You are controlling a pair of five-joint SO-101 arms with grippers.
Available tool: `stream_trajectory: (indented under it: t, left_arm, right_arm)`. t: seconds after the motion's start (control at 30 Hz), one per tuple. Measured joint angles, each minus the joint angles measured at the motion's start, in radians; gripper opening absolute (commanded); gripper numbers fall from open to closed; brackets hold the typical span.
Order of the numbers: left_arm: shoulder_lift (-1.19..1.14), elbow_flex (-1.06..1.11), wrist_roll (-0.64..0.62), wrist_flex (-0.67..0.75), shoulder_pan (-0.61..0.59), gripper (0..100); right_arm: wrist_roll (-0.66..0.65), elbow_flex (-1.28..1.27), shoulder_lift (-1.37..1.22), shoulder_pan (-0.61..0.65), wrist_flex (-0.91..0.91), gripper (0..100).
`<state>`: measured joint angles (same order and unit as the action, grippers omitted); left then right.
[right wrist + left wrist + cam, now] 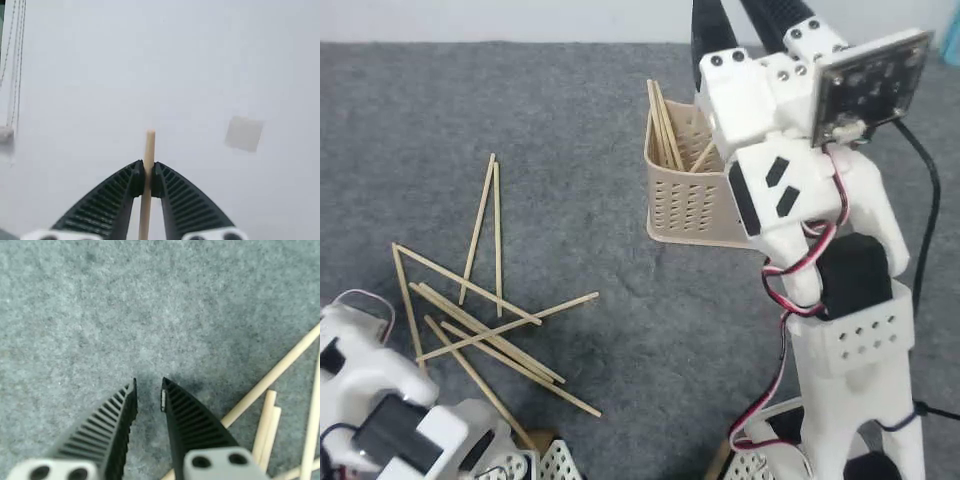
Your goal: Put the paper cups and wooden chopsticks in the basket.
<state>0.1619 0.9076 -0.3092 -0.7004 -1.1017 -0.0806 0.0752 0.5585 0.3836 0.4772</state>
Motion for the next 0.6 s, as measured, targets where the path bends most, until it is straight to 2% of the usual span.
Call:
stream_trajectory:
  t: [0.47,0.6]
  left_arm:
    - [0.0,0.002,0.0,0.011,0.0,8]
    - [0.0,0.002,0.0,0.011,0.0,8]
  right_arm:
    - [0.006,-0.018,-0.281,-0.066,-0.043,1.3]
    - [0.069,-0.121,-0.308,-0.069,-0.043,3.3]
